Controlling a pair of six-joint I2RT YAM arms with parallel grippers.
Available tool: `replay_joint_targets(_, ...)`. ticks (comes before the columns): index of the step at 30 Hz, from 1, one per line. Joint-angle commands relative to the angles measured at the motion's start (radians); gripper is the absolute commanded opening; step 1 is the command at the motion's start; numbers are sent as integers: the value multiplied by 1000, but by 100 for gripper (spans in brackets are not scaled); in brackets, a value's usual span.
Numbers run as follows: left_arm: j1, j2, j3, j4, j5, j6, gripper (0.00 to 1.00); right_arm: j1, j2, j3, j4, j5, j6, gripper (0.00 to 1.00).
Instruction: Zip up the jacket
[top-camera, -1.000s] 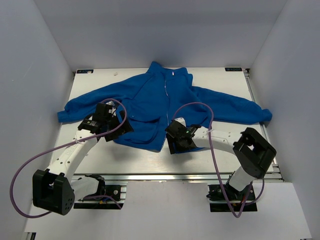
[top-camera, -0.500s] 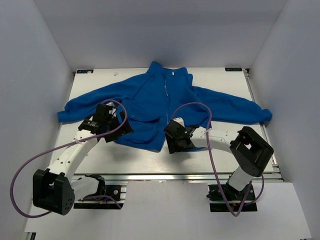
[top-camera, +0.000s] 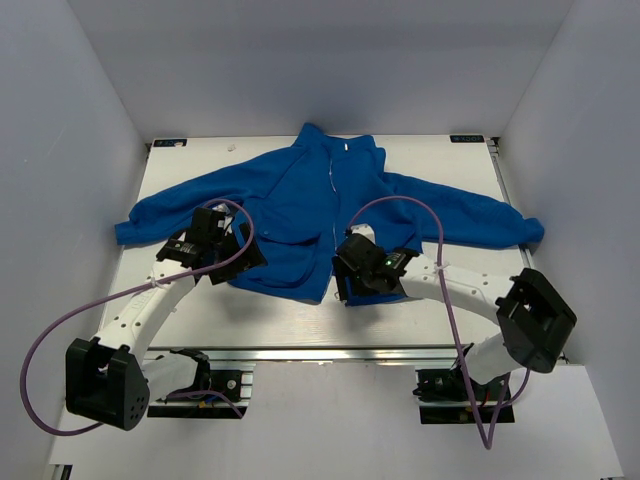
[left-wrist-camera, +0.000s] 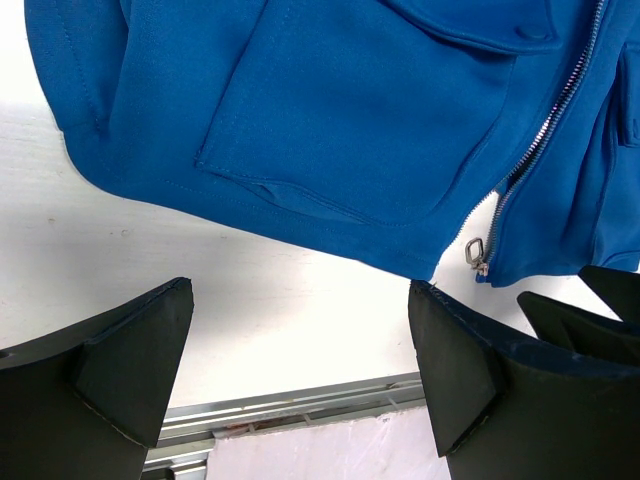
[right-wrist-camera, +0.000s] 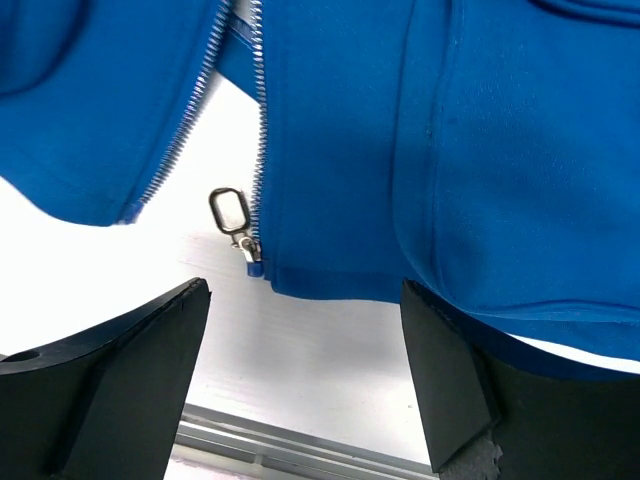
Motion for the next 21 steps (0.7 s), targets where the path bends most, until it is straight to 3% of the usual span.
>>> replay_joint_targets(1, 3, -15, -3, 18, 13, 12, 98, 8, 22, 17, -30, 33, 15, 82)
replay_joint_targets(10, 1, -24, -10, 11, 5, 14, 98, 6, 122, 29, -30, 88, 40, 79)
replay_joint_targets(21, 3, -23, -14, 11, -1, 15, 98, 8, 188, 8, 10, 42, 45, 72)
